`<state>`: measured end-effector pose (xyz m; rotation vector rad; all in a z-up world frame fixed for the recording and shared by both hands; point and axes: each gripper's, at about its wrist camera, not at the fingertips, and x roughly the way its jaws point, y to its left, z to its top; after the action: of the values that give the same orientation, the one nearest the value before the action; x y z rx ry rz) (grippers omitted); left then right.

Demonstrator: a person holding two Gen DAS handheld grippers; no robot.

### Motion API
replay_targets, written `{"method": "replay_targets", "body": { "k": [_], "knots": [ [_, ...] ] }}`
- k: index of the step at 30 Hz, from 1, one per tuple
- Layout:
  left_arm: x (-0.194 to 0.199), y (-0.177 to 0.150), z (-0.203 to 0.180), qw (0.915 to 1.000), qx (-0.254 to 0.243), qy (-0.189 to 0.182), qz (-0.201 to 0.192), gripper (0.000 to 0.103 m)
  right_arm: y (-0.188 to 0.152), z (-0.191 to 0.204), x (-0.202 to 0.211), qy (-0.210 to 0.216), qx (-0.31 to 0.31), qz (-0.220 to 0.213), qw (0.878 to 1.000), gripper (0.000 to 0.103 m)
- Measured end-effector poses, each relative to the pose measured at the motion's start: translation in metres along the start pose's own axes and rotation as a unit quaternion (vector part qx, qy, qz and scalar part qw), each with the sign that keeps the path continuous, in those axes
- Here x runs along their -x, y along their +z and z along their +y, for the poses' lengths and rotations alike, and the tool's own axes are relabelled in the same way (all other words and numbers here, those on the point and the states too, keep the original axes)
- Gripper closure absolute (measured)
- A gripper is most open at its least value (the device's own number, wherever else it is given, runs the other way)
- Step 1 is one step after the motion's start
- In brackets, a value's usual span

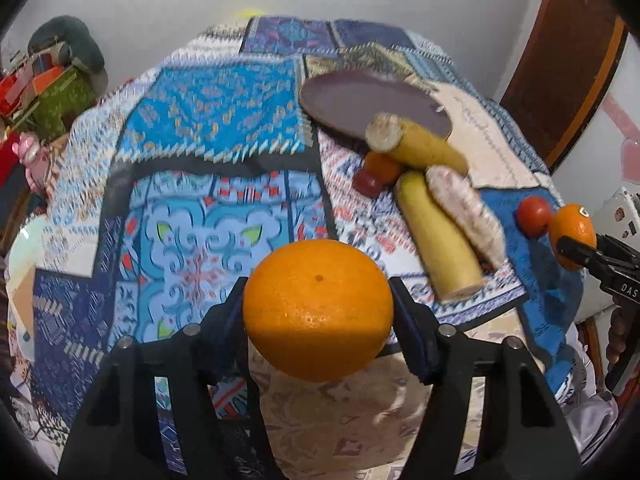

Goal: Organize fruits
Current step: 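Grasp the large orange with the left gripper while the right gripper grasps the Dole orange, then carry both held oranges over the brown plate and lower them onto it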

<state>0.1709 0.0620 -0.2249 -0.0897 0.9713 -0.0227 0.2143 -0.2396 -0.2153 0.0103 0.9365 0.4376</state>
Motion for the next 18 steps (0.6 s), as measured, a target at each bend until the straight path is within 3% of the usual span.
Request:
{"method": "replay_targets", "body": {
  "k": [18],
  "knots": [
    [0.050, 0.068, -0.001, 0.9950, -0.004, 0.013, -0.099, 0.037, 0.086, 0.030, 0.049, -0.004, 0.054, -0.144, 0.988, 0.036]
  ]
}}
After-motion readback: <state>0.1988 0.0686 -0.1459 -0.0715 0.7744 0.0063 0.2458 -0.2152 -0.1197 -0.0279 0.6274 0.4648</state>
